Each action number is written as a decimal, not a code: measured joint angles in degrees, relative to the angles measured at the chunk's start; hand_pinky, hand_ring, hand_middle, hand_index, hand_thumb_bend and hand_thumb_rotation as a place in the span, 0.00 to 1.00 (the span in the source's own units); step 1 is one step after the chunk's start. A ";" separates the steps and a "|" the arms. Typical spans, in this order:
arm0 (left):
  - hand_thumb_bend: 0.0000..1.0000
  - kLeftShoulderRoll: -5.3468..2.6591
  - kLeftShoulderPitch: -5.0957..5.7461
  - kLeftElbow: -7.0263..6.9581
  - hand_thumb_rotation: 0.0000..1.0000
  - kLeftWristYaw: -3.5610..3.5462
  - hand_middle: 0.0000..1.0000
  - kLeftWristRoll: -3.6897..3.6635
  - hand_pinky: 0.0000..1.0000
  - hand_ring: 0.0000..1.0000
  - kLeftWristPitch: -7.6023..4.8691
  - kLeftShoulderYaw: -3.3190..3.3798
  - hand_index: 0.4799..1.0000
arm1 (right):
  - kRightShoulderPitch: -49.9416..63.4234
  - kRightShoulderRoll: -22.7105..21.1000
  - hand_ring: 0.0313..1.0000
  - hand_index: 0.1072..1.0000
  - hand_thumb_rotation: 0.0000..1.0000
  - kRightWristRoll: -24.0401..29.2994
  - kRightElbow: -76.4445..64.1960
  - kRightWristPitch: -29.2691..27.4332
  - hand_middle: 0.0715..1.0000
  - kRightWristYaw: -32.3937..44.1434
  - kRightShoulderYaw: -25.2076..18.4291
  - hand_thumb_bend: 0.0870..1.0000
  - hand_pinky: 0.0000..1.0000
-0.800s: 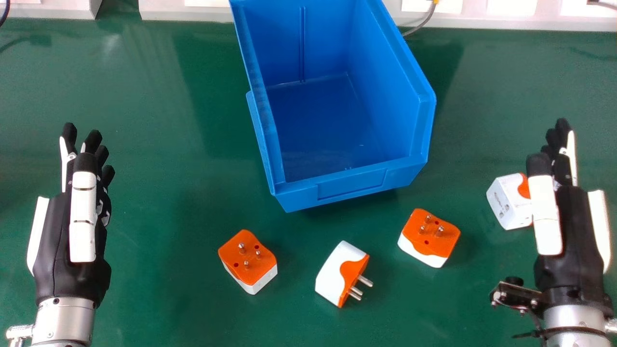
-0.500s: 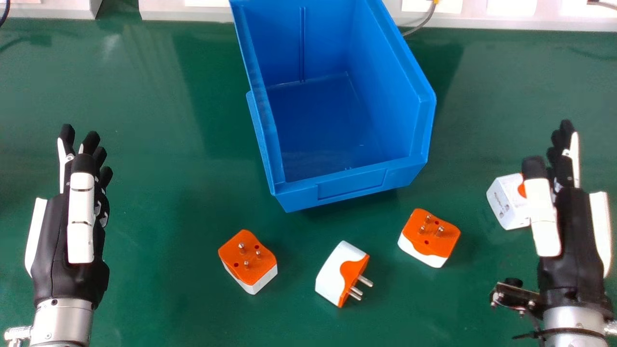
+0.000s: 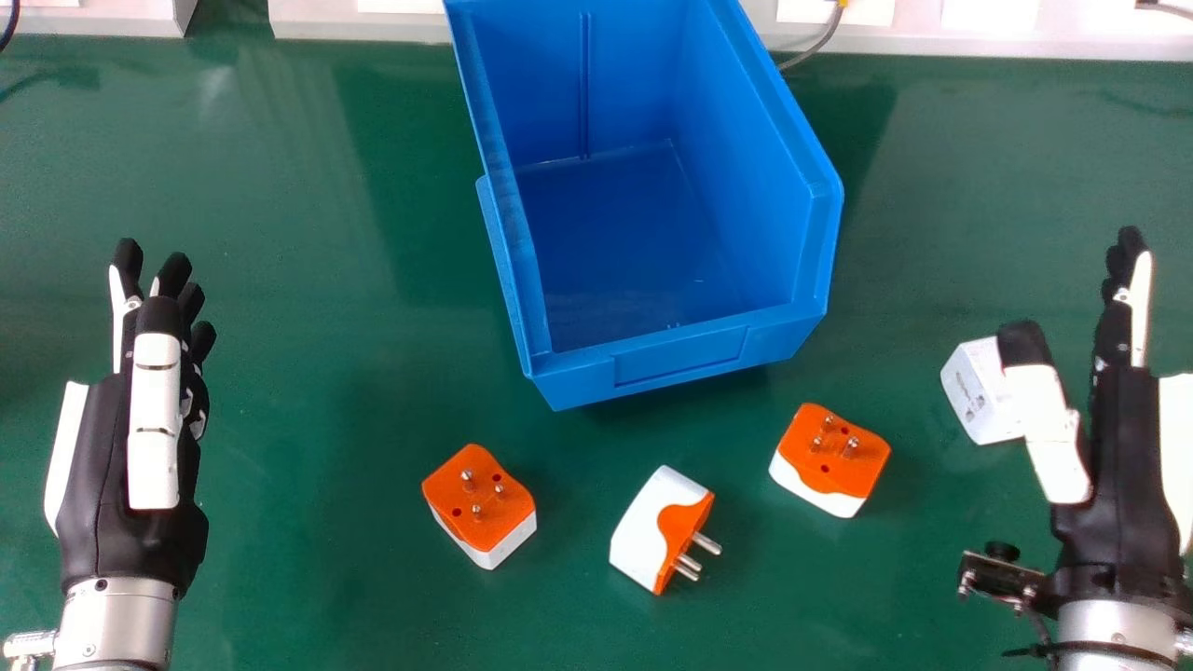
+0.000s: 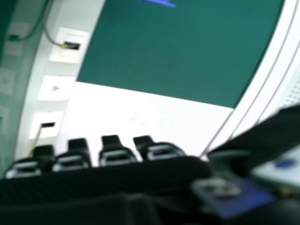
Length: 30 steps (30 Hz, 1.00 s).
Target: Pick all objects and put in blue box
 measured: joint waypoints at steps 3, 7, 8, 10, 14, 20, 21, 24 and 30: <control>0.50 0.02 -0.02 0.20 1.00 -0.03 1.00 0.00 1.00 1.00 -0.01 0.00 1.00 | -0.24 -0.46 1.00 1.00 0.94 -1.02 -0.05 1.22 1.00 -0.22 0.05 0.58 0.99; 0.50 0.03 -0.02 0.23 1.00 0.12 1.00 0.03 1.00 1.00 0.00 0.01 1.00 | -0.36 -1.80 1.00 1.00 0.86 -3.70 -0.61 3.42 1.00 -0.47 0.21 0.55 0.96; 0.50 0.03 -0.02 0.23 1.00 0.11 1.00 0.03 1.00 1.00 0.00 0.01 1.00 | -0.37 -2.03 1.00 1.00 0.84 -4.16 -0.82 3.82 1.00 -0.50 0.24 0.54 0.94; 0.50 0.03 -0.02 0.23 1.00 0.07 1.00 0.03 1.00 1.00 -0.01 0.01 1.00 | -0.42 -2.16 1.00 1.00 0.83 -4.90 -1.82 5.62 1.00 -0.50 0.39 0.56 0.92; 0.50 0.05 -0.02 0.23 1.00 0.06 1.00 0.04 1.00 1.00 -0.01 0.03 1.00 | -0.56 -2.65 0.98 0.99 0.77 -7.85 -3.21 9.92 1.00 -0.60 1.28 0.58 0.86; 0.50 0.05 -0.01 0.16 1.00 0.13 1.00 0.03 1.00 1.00 -0.01 0.05 1.00 | -1.39 -4.07 0.96 0.96 0.69 -11.61 -3.60 14.57 0.99 -1.46 2.39 0.60 0.80; 0.50 0.05 -0.01 0.14 1.00 0.12 1.00 0.03 1.00 1.00 -0.01 0.05 1.00 | -1.52 -4.25 0.96 0.95 0.68 -12.03 -3.60 15.18 0.98 -1.69 2.52 0.61 0.79; 0.50 0.08 0.00 0.10 1.00 0.16 1.00 0.27 1.00 1.00 -0.01 0.05 1.00 | -2.22 -4.93 0.93 0.93 0.72 -15.65 -3.55 19.23 0.96 -2.61 3.42 0.68 0.78; 0.49 0.11 0.01 -0.04 1.00 0.21 1.00 0.71 1.00 1.00 0.03 0.08 1.00 | -3.84 -7.28 0.88 0.89 0.66 -21.73 -2.95 29.25 0.92 -2.30 5.92 0.74 0.73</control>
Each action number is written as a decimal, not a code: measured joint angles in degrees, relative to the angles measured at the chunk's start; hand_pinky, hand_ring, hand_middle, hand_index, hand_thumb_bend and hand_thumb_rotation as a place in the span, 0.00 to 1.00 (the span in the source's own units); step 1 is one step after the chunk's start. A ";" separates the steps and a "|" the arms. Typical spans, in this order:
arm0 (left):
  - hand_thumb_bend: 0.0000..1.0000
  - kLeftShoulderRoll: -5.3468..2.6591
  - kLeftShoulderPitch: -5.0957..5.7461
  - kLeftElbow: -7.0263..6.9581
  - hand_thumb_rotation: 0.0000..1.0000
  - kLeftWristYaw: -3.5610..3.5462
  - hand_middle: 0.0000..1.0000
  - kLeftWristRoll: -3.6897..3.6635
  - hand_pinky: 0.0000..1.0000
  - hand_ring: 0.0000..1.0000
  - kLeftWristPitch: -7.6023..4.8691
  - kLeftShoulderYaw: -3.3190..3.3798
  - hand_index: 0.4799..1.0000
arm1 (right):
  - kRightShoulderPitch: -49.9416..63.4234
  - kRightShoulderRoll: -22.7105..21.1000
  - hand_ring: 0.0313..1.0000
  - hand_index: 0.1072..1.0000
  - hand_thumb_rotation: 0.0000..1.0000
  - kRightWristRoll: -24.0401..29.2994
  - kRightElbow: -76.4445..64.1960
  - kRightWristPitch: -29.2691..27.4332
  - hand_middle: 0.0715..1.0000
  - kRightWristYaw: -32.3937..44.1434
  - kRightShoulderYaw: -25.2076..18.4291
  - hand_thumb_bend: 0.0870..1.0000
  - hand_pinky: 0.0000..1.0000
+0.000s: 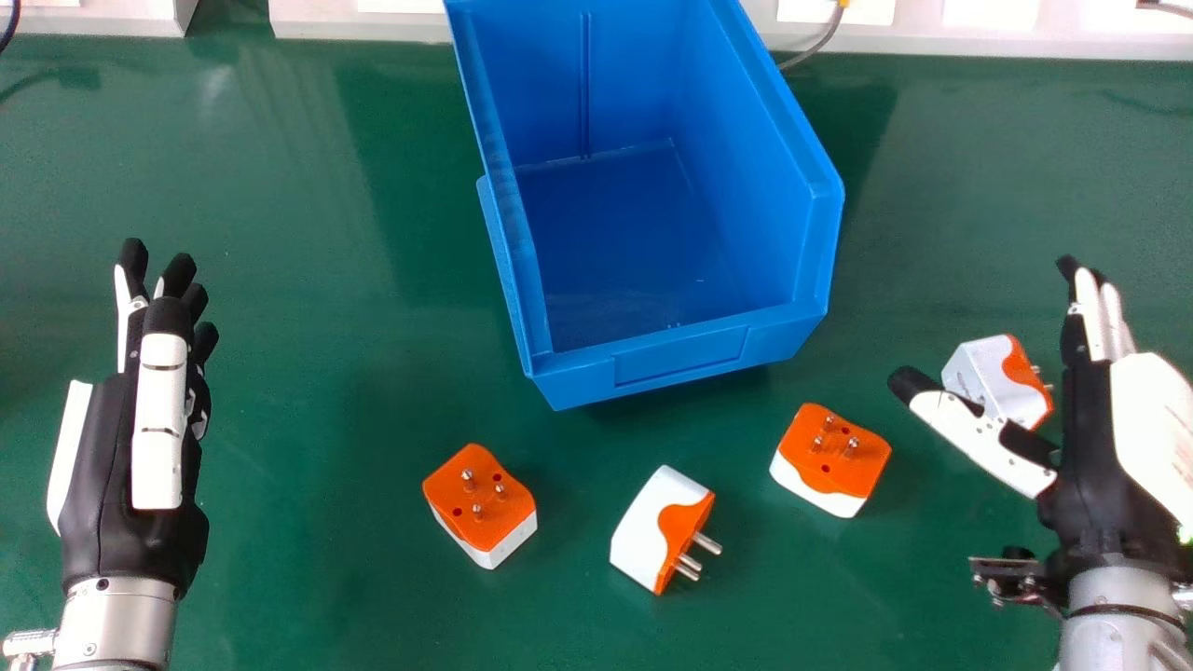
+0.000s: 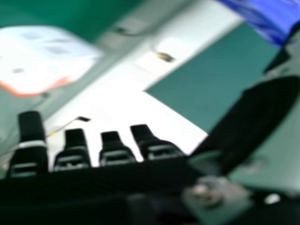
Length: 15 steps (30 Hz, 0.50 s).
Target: Pick all objects and put in blue box
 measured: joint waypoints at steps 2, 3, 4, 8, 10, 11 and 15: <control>0.49 0.00 0.00 -0.03 1.00 -0.07 1.00 0.00 1.00 1.00 0.02 0.01 1.00 | -0.65 -0.61 0.87 0.88 0.63 -1.08 -0.04 3.81 0.91 1.26 0.86 0.74 0.72; 0.49 0.00 0.00 -0.05 1.00 -0.09 1.00 -0.01 1.00 1.00 0.03 0.01 1.00 | -0.89 -0.86 0.86 0.87 0.61 -1.24 -0.06 5.40 0.90 1.77 1.23 0.72 0.71; 0.49 0.01 0.00 -0.08 1.00 -0.10 1.00 0.00 1.00 1.00 0.04 0.01 1.00 | -1.09 -1.10 0.86 0.86 0.61 -1.73 -0.07 6.96 0.90 2.33 1.52 0.71 0.71; 0.51 0.08 -0.01 -0.11 1.00 -0.16 1.00 0.03 1.00 1.00 0.06 0.02 1.00 | -1.89 -1.90 0.86 0.85 0.59 -2.86 -0.09 12.03 0.89 4.30 2.86 0.69 0.71; 0.50 0.10 -0.01 -0.11 1.00 -0.15 1.00 0.02 1.00 1.00 0.12 0.02 1.00 | -2.26 -2.52 0.85 0.85 0.59 -3.13 -0.06 13.32 0.89 4.52 3.46 0.68 0.71; 0.50 0.11 -0.01 -0.11 1.00 -0.15 1.00 0.02 1.00 1.00 0.17 0.03 1.00 | -2.55 -2.85 0.85 0.85 0.59 -3.20 0.01 14.10 0.89 4.58 3.81 0.67 0.71; 0.49 0.10 -0.01 -0.26 1.00 -0.12 1.00 -0.02 1.00 1.00 0.41 0.03 1.00 | -3.70 -4.02 0.86 0.85 0.58 -3.29 0.79 16.49 0.89 5.07 4.89 0.64 0.72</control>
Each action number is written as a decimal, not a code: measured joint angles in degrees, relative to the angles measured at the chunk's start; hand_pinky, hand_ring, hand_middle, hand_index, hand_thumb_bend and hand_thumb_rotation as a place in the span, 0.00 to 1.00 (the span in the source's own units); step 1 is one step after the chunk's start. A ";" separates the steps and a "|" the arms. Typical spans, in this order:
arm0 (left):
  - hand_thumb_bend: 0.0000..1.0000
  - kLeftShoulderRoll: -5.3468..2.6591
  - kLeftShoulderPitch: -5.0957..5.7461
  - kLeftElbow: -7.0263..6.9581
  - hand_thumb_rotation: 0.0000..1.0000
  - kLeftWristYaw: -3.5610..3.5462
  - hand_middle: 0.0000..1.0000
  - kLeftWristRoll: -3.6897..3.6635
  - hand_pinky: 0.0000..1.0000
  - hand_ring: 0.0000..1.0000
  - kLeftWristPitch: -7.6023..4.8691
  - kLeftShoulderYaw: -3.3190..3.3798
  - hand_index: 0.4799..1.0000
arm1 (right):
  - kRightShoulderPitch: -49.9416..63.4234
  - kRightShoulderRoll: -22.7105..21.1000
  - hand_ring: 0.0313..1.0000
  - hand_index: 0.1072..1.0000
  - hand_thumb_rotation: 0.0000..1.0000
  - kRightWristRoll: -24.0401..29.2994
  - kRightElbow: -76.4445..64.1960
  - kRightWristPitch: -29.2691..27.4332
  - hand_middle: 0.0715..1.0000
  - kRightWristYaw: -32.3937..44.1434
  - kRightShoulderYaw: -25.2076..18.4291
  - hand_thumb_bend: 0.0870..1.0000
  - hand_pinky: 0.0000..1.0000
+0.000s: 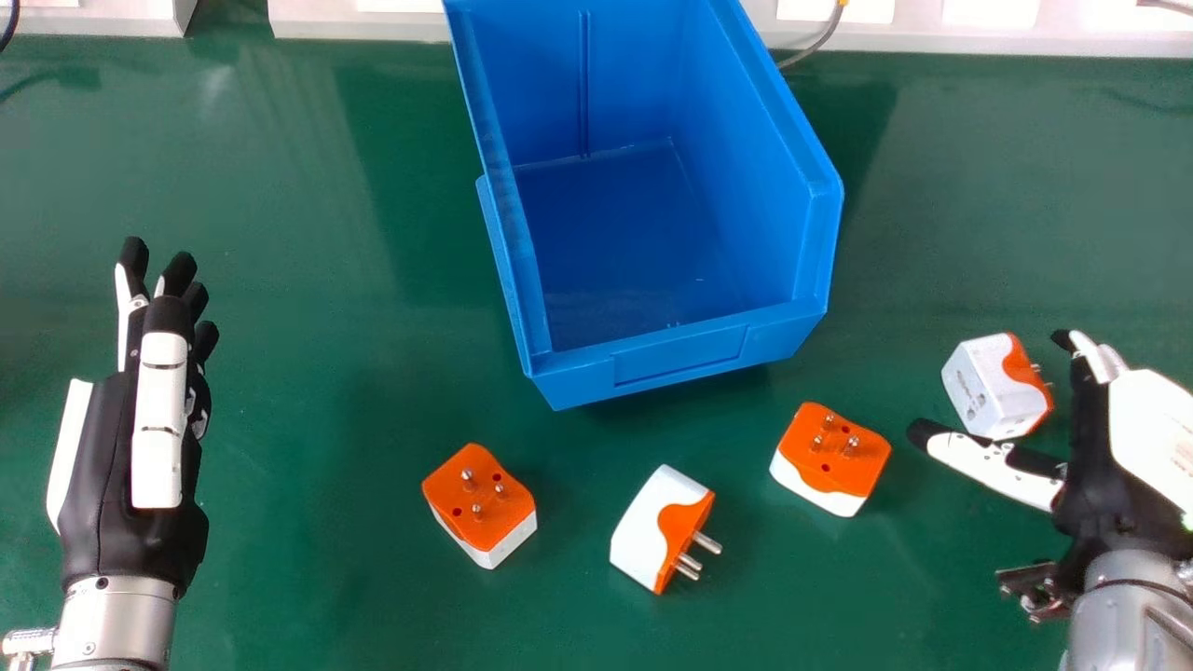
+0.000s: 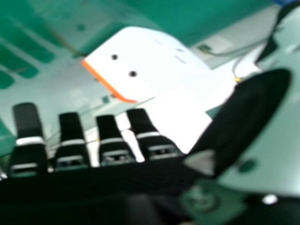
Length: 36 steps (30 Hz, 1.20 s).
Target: Pick all objects and put in blue box
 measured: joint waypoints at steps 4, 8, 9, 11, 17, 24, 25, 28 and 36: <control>0.52 0.00 0.02 -0.39 1.00 0.33 1.00 0.16 1.00 1.00 0.05 0.00 1.00 | -0.98 -0.85 0.87 0.86 0.59 0.00 1.15 2.28 0.90 0.83 1.05 0.62 0.75; 0.52 0.01 0.14 -0.84 1.00 0.73 1.00 0.59 1.00 1.00 0.13 -0.01 1.00 | -2.36 -1.86 0.88 0.88 0.62 0.04 2.19 3.52 0.91 1.27 2.00 0.59 0.78; 0.52 0.01 0.17 -0.86 0.99 0.72 1.00 0.59 1.00 1.00 0.13 -0.01 1.00 | -2.76 -2.03 0.88 0.88 0.63 0.13 2.48 3.75 0.91 1.31 2.06 0.59 0.78; 0.52 0.00 0.33 -0.93 0.99 0.70 1.00 0.58 1.00 1.00 0.13 -0.01 1.00 | -3.50 -2.23 0.88 0.88 0.62 0.17 3.12 3.89 0.91 1.32 2.16 0.58 0.78; 0.52 0.01 0.92 -1.88 1.00 0.82 1.00 0.62 1.00 1.00 0.21 -0.03 1.00 | -5.43 -3.23 0.88 0.89 0.67 0.20 5.14 4.39 0.91 1.45 2.88 0.58 0.78; 0.50 0.00 1.53 -2.70 1.00 0.56 1.00 0.57 1.00 1.00 0.64 -0.03 1.00 | -7.55 -4.29 0.88 0.89 0.71 0.18 6.45 6.36 0.91 2.46 4.40 0.57 0.79; 0.50 0.00 1.68 -2.87 1.00 0.62 1.00 0.57 1.00 1.00 0.74 -0.03 1.00 | -7.88 -4.36 0.88 0.89 0.71 0.18 6.63 6.64 0.91 2.67 4.53 0.57 0.78; 0.50 0.00 1.96 -3.03 1.00 0.46 1.00 0.50 1.00 1.00 0.82 -0.02 1.00 | -8.58 -4.47 0.88 0.89 0.71 0.18 6.96 7.51 0.92 3.10 4.87 0.57 0.79; 0.52 -0.01 2.58 -3.85 0.99 -0.09 1.00 0.18 1.00 1.00 1.22 -0.02 1.00 | -10.01 -5.77 0.86 0.86 0.58 0.06 7.18 9.37 0.89 5.35 6.73 0.57 0.78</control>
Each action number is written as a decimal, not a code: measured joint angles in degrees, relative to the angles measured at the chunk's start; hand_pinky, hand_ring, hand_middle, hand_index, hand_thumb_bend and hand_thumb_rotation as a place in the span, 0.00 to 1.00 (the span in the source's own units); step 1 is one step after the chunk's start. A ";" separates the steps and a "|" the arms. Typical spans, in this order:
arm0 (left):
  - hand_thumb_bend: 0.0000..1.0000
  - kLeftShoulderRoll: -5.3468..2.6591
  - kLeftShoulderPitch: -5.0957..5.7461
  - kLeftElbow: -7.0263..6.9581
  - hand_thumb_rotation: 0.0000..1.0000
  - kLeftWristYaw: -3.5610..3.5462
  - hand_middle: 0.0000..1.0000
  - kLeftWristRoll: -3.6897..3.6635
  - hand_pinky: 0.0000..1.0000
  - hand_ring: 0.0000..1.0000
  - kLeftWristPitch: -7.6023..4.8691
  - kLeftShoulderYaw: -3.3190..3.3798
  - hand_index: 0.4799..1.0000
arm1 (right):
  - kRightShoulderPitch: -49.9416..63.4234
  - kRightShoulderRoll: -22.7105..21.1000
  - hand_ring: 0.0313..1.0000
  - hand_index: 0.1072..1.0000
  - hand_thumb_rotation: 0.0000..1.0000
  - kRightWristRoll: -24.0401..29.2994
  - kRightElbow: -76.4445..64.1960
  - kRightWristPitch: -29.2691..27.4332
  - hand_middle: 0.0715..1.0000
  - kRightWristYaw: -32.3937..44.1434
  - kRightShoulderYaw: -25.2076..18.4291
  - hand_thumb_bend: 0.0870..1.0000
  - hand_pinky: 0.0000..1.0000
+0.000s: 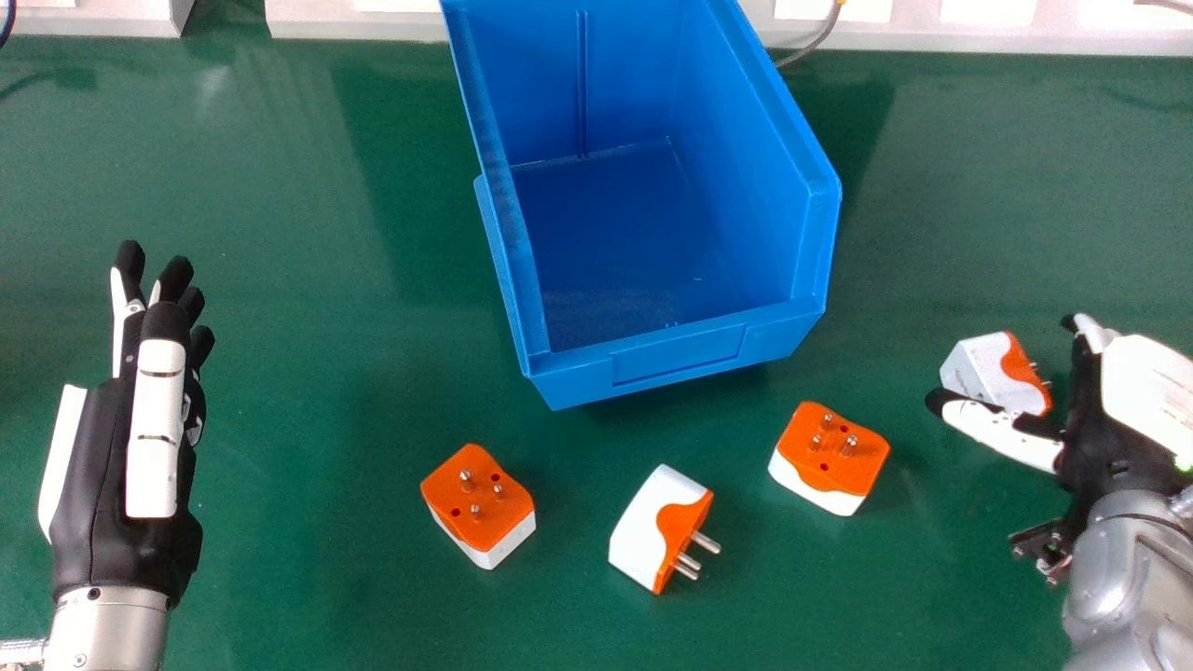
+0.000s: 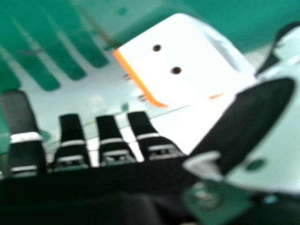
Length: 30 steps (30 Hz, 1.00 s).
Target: Pick all objects and put in blue box
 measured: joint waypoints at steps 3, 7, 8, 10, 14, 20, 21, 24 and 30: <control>0.53 0.00 0.26 -0.54 0.98 0.12 1.00 -0.08 1.00 1.00 0.03 0.02 1.00 | -0.68 -0.51 0.85 0.83 0.48 -0.05 -0.05 0.92 0.86 1.28 0.64 0.60 0.76; 0.55 -0.01 0.33 -0.69 0.97 0.17 1.00 -0.06 1.00 1.00 0.02 0.02 1.00 | -1.46 -1.09 0.79 0.79 0.38 -0.41 0.04 2.04 0.83 2.59 1.86 0.61 0.72; 0.55 0.00 0.35 -0.69 0.97 0.17 1.00 -0.04 1.00 1.00 0.00 0.03 1.00 | -1.81 -1.23 0.69 0.73 0.34 -0.63 0.31 2.26 0.75 2.94 2.21 0.61 0.63; 0.55 0.00 0.42 -0.70 0.97 0.15 1.00 0.00 1.00 1.00 -0.02 0.02 1.00 | -2.65 -1.32 0.51 0.62 0.26 -1.35 1.36 2.27 0.60 2.85 2.90 0.59 0.46; 0.56 -0.02 0.55 -0.84 0.96 0.09 1.00 -0.01 1.00 1.00 -0.02 0.02 1.00 | -4.11 -2.24 0.49 0.58 0.20 -3.30 2.19 0.78 0.54 1.87 5.22 0.43 0.42; 0.56 -0.03 0.99 -0.91 0.94 0.31 1.00 -0.02 1.00 1.00 0.00 0.07 1.00 | -4.06 -1.90 0.28 0.43 0.15 -1.56 3.34 -0.95 0.36 -0.65 4.40 0.44 0.22; 0.57 -0.03 0.98 -0.94 0.94 0.34 1.00 -0.01 1.00 1.00 0.00 0.07 1.00 | -4.05 -1.61 0.27 0.43 0.15 -1.03 3.32 -1.53 0.35 -0.91 4.09 0.44 0.21; 0.57 -0.03 1.01 -1.08 0.94 0.36 1.00 -0.02 1.00 1.00 0.00 0.06 1.00 | -4.04 -1.45 0.28 0.43 0.16 0.18 3.50 -2.14 0.36 -1.71 3.43 0.44 0.21; 0.57 -0.03 1.10 -1.32 0.93 0.31 1.00 -0.08 1.00 1.00 0.54 0.04 1.00 | -4.07 -1.45 0.28 0.43 0.16 0.36 3.75 -2.37 0.36 -2.12 3.16 0.44 0.21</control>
